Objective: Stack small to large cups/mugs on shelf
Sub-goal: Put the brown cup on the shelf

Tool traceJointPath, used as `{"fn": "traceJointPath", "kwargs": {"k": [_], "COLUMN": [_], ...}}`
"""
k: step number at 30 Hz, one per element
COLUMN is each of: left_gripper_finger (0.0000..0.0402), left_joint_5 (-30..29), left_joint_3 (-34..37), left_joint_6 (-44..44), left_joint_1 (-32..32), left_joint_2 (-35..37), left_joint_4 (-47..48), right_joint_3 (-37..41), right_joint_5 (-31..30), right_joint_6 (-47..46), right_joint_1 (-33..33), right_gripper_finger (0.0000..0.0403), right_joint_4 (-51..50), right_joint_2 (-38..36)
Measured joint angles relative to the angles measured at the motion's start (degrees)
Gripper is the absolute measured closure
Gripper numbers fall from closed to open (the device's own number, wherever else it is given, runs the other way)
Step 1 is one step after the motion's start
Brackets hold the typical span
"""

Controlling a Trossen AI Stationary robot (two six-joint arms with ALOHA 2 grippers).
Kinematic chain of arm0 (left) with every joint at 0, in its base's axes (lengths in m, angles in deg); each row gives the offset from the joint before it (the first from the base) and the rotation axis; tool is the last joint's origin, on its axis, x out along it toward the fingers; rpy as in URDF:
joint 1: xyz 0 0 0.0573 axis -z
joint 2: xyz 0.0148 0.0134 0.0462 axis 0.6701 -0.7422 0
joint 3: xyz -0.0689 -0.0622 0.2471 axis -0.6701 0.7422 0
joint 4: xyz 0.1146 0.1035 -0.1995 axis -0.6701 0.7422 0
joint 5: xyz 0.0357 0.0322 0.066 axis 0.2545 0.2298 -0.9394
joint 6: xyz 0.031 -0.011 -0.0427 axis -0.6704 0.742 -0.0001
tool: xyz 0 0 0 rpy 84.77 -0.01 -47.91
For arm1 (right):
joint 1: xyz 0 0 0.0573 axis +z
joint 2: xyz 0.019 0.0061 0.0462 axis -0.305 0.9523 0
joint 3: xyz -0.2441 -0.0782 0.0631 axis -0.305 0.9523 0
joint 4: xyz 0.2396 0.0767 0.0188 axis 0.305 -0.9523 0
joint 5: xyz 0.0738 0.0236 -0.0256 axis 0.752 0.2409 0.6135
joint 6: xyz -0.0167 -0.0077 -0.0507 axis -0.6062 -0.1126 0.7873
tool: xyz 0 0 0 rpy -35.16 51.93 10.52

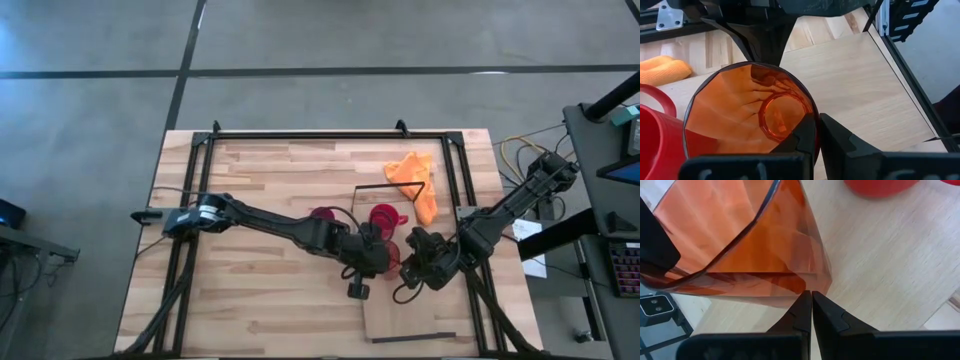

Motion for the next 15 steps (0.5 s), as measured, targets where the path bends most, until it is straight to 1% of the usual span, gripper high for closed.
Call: {"fn": "traceJointPath", "kwargs": {"k": [12,15], "left_gripper_finger": [0.0401,0.0393], "left_joint_5": [-2.0,-2.1], "left_joint_3": [0.0,0.2], "left_joint_6": [0.1,0.0], "left_joint_1": [-0.2,-0.2], "left_joint_2": [0.0,0.0], "left_joint_4": [-1.4,-2.7], "right_joint_3": [0.9,1.0], "right_joint_5": [0.0,0.0], "right_joint_6": [-3.0,-3.0], "right_joint_1": [0.0,0.0], "right_gripper_finger": [0.0394,0.0394], "right_joint_4": [0.2,0.3], "right_joint_2": [0.0,0.0]}}
